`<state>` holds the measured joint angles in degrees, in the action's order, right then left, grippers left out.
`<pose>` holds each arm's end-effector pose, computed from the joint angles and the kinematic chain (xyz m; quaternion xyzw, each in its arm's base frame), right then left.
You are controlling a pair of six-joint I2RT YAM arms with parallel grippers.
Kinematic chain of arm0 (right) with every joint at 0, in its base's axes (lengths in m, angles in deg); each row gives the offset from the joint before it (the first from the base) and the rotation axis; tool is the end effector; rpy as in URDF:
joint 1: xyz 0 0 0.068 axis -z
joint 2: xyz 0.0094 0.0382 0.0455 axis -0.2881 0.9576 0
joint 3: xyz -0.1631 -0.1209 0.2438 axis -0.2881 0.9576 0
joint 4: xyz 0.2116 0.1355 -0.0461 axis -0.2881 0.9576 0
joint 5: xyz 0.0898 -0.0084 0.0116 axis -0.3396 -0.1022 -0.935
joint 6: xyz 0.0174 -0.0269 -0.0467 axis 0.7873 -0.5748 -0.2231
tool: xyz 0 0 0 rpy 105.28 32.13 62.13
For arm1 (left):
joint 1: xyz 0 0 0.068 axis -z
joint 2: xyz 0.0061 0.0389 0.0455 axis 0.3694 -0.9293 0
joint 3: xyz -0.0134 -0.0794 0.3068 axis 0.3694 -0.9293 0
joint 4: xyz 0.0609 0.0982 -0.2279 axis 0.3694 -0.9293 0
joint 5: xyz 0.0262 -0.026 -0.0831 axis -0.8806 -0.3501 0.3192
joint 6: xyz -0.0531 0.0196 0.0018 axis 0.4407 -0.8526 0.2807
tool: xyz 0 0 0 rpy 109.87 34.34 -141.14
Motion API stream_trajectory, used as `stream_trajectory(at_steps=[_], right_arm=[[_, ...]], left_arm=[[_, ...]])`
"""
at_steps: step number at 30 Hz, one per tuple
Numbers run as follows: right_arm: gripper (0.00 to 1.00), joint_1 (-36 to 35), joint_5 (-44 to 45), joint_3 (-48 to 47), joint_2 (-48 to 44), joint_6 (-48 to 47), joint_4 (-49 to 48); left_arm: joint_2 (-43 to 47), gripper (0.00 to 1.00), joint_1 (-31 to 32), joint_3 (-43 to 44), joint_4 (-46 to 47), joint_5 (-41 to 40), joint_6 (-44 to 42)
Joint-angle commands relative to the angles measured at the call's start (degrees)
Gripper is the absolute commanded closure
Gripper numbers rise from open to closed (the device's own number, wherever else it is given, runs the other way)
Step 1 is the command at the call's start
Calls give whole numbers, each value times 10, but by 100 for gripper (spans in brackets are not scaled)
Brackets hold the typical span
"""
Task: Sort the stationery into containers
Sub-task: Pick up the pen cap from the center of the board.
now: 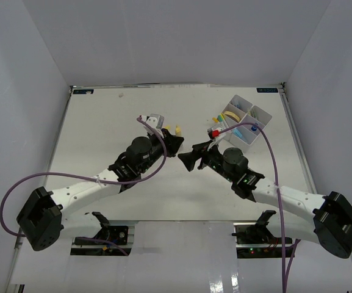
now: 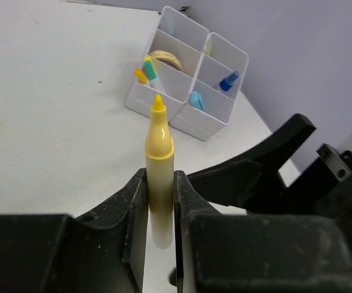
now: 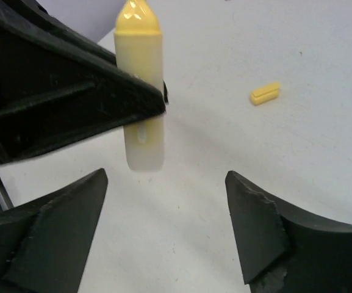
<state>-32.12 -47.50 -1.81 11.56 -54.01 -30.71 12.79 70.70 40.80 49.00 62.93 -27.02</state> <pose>0.1503 0.1683 0.3046 -0.1587 0.6879 0.3790 0.5983 0.1771 -0.1936 0.3311 0.0761 0.7389 -0.3671 0.5599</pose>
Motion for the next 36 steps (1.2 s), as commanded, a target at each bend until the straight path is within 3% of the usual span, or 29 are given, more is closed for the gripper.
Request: stream_trajectory(at_steps=[1, 2, 5, 7, 11, 15, 20, 22, 36], right_arm=[[13, 4, 28, -26, 2, -33, 29], [6, 6, 26, -33, 12, -47, 42], [4, 12, -2, -83, 55, -112, 90], [6, 15, -27, -126, 107, -142, 158], [14, 41, -115, -228, 201, -228, 203], [17, 80, -213, -363, 311, -279, 235], [17, 109, -271, -520, 463, -335, 320], [16, 114, -276, -568, 511, -347, 324], [15, 132, -285, -737, 704, -382, 323]], left_arm=[[27, 100, -51, 28, -64, -26, -26], [27, 100, -69, 34, -102, -19, -23], [26, 100, -150, 71, -176, 24, -20], [25, 100, -204, 104, -212, 46, -36], [31, 100, -271, 138, -289, 69, -69], [57, 100, -324, 116, -299, 70, -97], [110, 100, -335, 35, -250, 56, -109], [107, 99, -337, 42, -257, 53, -118], [95, 96, -338, 45, -264, 49, -128]])
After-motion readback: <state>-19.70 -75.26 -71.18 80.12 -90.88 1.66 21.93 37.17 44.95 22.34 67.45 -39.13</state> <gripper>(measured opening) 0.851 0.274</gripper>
